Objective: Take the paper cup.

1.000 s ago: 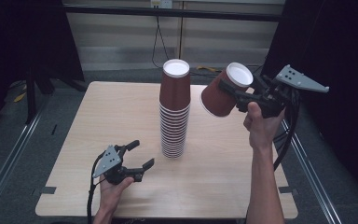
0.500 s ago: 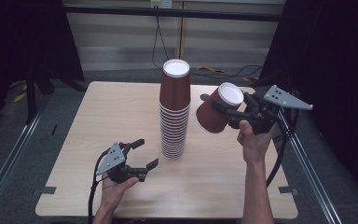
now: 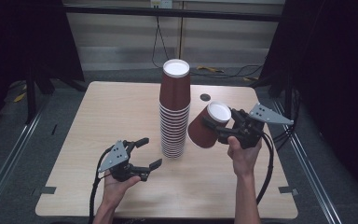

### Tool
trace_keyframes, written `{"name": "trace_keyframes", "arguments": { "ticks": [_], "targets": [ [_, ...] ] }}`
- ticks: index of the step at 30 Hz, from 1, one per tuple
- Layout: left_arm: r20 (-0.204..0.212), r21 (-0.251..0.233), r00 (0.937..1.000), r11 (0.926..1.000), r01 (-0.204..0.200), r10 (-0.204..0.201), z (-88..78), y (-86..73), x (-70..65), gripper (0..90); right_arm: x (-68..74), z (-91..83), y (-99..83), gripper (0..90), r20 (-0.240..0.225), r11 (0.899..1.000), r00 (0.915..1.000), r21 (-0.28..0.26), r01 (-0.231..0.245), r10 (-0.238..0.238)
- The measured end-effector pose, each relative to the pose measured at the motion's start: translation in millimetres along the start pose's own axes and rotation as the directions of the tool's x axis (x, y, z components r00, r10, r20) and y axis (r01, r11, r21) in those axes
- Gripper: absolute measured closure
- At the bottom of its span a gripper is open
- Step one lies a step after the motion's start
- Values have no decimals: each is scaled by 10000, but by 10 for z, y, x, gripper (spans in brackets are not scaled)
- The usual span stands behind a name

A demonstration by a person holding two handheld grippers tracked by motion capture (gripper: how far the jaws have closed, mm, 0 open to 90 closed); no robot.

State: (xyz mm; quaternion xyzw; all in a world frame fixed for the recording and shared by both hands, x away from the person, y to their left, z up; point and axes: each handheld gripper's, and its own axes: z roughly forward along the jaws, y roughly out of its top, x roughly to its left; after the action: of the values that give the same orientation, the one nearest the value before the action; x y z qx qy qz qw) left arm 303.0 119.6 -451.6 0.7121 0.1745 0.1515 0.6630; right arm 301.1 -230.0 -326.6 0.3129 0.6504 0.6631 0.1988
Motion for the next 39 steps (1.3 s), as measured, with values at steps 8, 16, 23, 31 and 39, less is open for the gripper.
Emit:
{"name": "trace_keyframes", "arguments": {
  "ticks": [8, 16, 23, 31, 39],
  "targets": [
    [413, 9, 9991, 10000, -51, 51, 76, 27, -51, 155, 38, 52, -215, 244, -264, 9994, 9993, 229, -255, 261],
    [570, 74, 9982, 9998, -211, 206, 117, 47, -76, 158, 62, 101, -358, 244, -419, 9983, 9980, 358, -450, 465],
    [678, 18, 9973, 9996, -269, 267, 151, 74, -112, 159, 131, 154, -455, 244, -620, 9976, 9972, 571, -390, 425],
    [995, 59, 9948, 9997, -223, 216, 185, 74, -126, 157, 149, 187, -594, 244, -806, 9961, 9949, 694, -552, 607],
    [1243, 32, 9919, 9997, -261, 255, 223, 80, -164, 156, 175, 228, -671, 244, -921, 9947, 9934, 826, -609, 685]
  ]
}}
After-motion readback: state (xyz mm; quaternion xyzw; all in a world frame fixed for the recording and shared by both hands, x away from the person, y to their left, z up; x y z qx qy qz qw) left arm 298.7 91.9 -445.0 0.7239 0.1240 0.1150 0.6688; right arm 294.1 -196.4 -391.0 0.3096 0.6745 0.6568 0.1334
